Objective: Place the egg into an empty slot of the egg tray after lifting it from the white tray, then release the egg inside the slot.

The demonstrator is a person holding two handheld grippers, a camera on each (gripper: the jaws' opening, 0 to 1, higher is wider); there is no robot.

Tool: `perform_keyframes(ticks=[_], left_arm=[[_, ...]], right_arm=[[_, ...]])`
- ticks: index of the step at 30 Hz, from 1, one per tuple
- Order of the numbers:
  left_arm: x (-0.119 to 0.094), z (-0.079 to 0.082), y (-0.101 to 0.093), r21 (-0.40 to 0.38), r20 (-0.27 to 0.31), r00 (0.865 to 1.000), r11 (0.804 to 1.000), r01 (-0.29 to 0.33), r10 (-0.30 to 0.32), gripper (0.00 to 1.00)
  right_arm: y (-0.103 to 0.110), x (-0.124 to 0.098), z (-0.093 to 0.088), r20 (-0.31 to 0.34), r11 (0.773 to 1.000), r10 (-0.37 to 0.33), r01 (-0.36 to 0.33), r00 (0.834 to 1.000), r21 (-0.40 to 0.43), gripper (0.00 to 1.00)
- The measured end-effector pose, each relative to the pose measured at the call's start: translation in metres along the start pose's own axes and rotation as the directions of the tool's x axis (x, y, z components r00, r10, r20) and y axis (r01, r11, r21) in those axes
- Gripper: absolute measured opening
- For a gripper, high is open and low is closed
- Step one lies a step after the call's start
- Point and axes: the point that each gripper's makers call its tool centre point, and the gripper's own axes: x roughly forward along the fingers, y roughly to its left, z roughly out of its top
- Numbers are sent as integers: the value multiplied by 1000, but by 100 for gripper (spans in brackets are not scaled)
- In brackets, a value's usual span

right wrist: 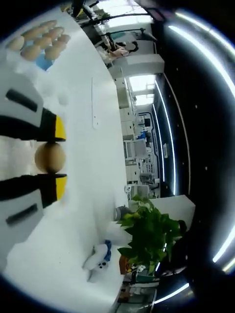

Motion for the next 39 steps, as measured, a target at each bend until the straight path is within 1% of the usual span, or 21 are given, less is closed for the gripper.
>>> perform_keyframes(ticks=[4, 9, 16, 18, 21, 23, 24, 25, 27, 29, 30, 32, 33, 36, 38, 39], left_arm=[[0, 0, 1, -3, 2, 1000, 1000, -2, 2, 56], [0, -2, 1, -5, 0, 1000, 1000, -2, 2, 56], [0, -2, 2, -6, 2, 1000, 1000, -5, 5, 56], [0, -2, 1, -7, 0, 1000, 1000, -4, 4, 56], [0, -3, 0, -6, -2, 1000, 1000, -2, 2, 56], [-1, -3, 0, -7, -1, 1000, 1000, -3, 3, 56], [-1, -2, 0, -7, -1, 1000, 1000, -4, 4, 56], [-2, -2, 0, -7, 1, 1000, 1000, -5, 5, 56], [-2, -3, 1, -7, -1, 1000, 1000, -8, 8, 56], [-3, -3, 2, -7, -2, 1000, 1000, -9, 9, 56], [-3, -3, 2, -10, -2, 1000, 1000, -9, 9, 56], [-3, -3, 1, -10, -2, 1000, 1000, -9, 9, 56], [-3, -3, 1, -9, -3, 1000, 1000, -9, 9, 56], [-3, -3, 0, -11, -1, 1000, 1000, -7, 7, 56], [-3, -3, 0, -10, -2, 1000, 1000, -7, 7, 56], [-4, -3, 0, -10, 1, 1000, 1000, -7, 7, 56]], right_arm=[[15, 1, 1, 5, 999, 37, -37, 999, -1, 25], [31, 4, 0, -1, 996, 87, -87, 996, -23, 25], [54, 6, -4, -15, 988, 154, -155, 988, -26, 25], [64, 7, -6, -21, 983, 181, -181, 983, -34, 25], [83, 7, -10, -39, 970, 237, -239, 971, -39, 25], [92, 7, -12, -38, 966, 253, -255, 967, -45, 25], [99, 7, -15, -49, 959, 279, -281, 959, -37, 25], [102, 7, -15, -50, 958, 283, -285, 958, -36, 25], [115, 5, -18, -64, 946, 318, -321, 946, -43, 25], [123, 4, -20, -63, 940, 334, -338, 940, -47, 25], [129, 2, -23, -76, 933, 355, -358, 932, -44, 25], [136, 1, -24, -76, 926, 370, -374, 926, -55, 25], [143, -1, -27, -89, 915, 394, -399, 915, -54, 25], [155, -3, -30, -102, 901, 422, -430, 901, -65, 25], [160, -3, -32, -107, 896, 431, -439, 896, -69, 25], [162, -3, -33, -111, 891, 440, -449, 891, -68, 25]])
